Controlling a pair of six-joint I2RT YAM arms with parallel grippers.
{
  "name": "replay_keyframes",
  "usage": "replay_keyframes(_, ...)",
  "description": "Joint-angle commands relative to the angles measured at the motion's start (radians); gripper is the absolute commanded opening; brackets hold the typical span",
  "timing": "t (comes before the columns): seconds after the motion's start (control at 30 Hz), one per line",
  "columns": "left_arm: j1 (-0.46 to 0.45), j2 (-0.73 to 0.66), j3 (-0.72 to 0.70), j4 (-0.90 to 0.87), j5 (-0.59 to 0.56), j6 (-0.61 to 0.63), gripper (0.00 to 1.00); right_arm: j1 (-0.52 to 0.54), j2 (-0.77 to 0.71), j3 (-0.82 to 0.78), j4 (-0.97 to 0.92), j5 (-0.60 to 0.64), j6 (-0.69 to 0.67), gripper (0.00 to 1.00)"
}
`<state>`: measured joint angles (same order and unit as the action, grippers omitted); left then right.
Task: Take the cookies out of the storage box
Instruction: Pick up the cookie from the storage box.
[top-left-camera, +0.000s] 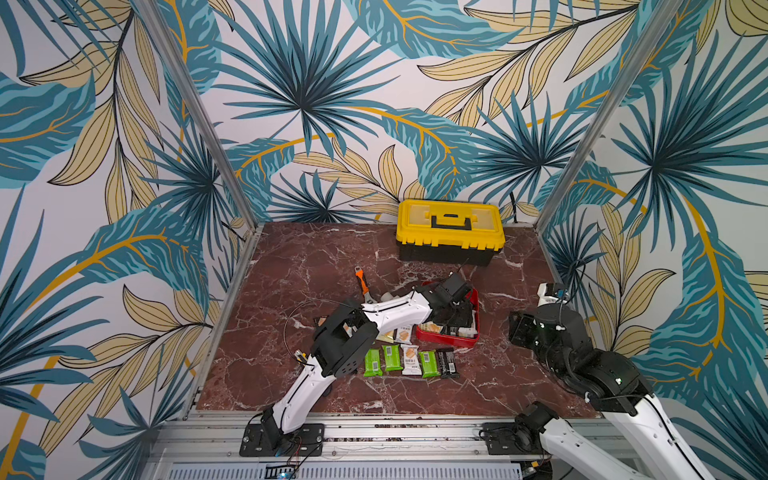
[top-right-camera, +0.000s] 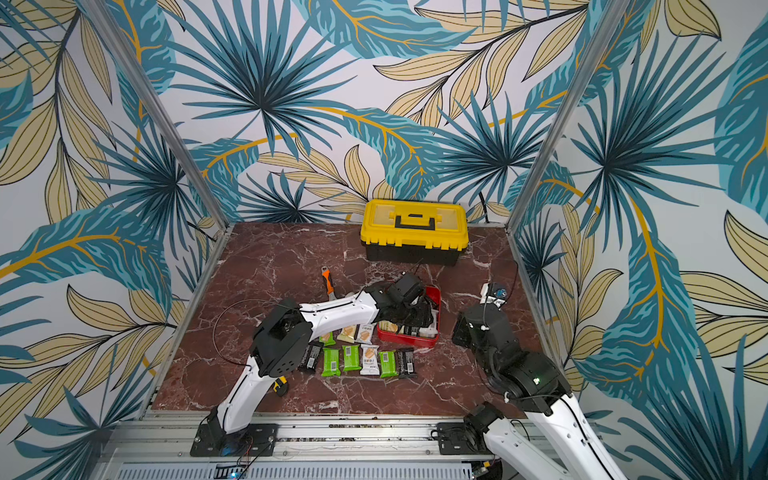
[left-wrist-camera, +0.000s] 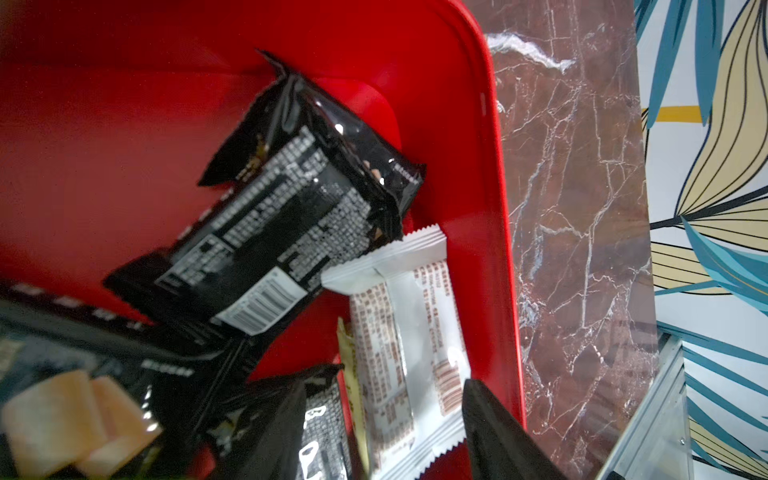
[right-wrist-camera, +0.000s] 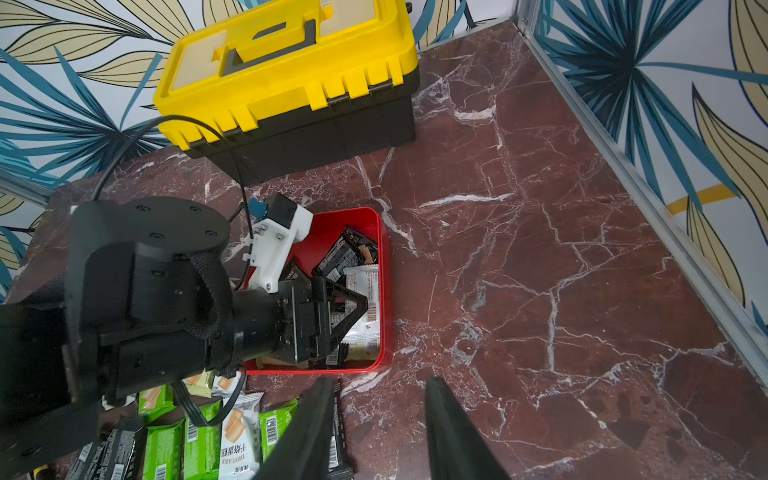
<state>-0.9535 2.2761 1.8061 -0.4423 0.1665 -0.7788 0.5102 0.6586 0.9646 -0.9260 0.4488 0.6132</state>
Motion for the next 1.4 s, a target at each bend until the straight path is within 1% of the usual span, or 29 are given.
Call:
replay_keyframes(0.0, -0.007, 0.026, 0.068, -0.014, 0.008, -0.005, 0.67, -0.002, -0.011, -0.016, -0.028, 0.017, 0.003, 0.41)
replay_keyframes(0.23, -0.017, 0.060, 0.102, -0.035, -0.005, -0.004, 0.69, -0.002, -0.019, -0.020, -0.030, 0.022, 0.006, 0.41)
replay_keyframes(0.4, -0.027, 0.073, 0.122, -0.077, -0.064, -0.003, 0.69, -0.002, -0.014, -0.027, -0.033, 0.027, 0.001, 0.41)
replay_keyframes(0.63, -0.042, 0.101, 0.169, -0.126, -0.112, 0.019, 0.69, -0.002, -0.013, -0.035, -0.032, 0.027, 0.009, 0.41)
replay_keyframes(0.8, -0.049, 0.105, 0.203, -0.192, -0.206, 0.059, 0.69, -0.003, -0.013, -0.035, -0.032, 0.025, 0.010, 0.41)
replay_keyframes(0.83, -0.049, 0.105, 0.205, -0.205, -0.219, 0.069, 0.68, -0.001, -0.013, -0.035, -0.032, 0.024, 0.010, 0.41)
replay_keyframes(0.87, -0.049, 0.105, 0.208, -0.215, -0.263, 0.075, 0.67, -0.002, -0.013, -0.035, -0.031, 0.024, 0.012, 0.41)
replay_keyframes(1.17, -0.066, 0.088, 0.220, -0.282, -0.437, 0.131, 0.63, -0.003, -0.002, -0.031, -0.028, 0.018, 0.016, 0.41)
replay_keyframes(1.27, -0.076, 0.082, 0.232, -0.286, -0.461, 0.145, 0.63, -0.002, 0.002, -0.030, -0.026, 0.016, 0.017, 0.41)
replay_keyframes(1.37, -0.082, 0.079, 0.239, -0.270, -0.425, 0.119, 0.68, -0.002, 0.005, -0.029, -0.025, 0.015, 0.015, 0.41)
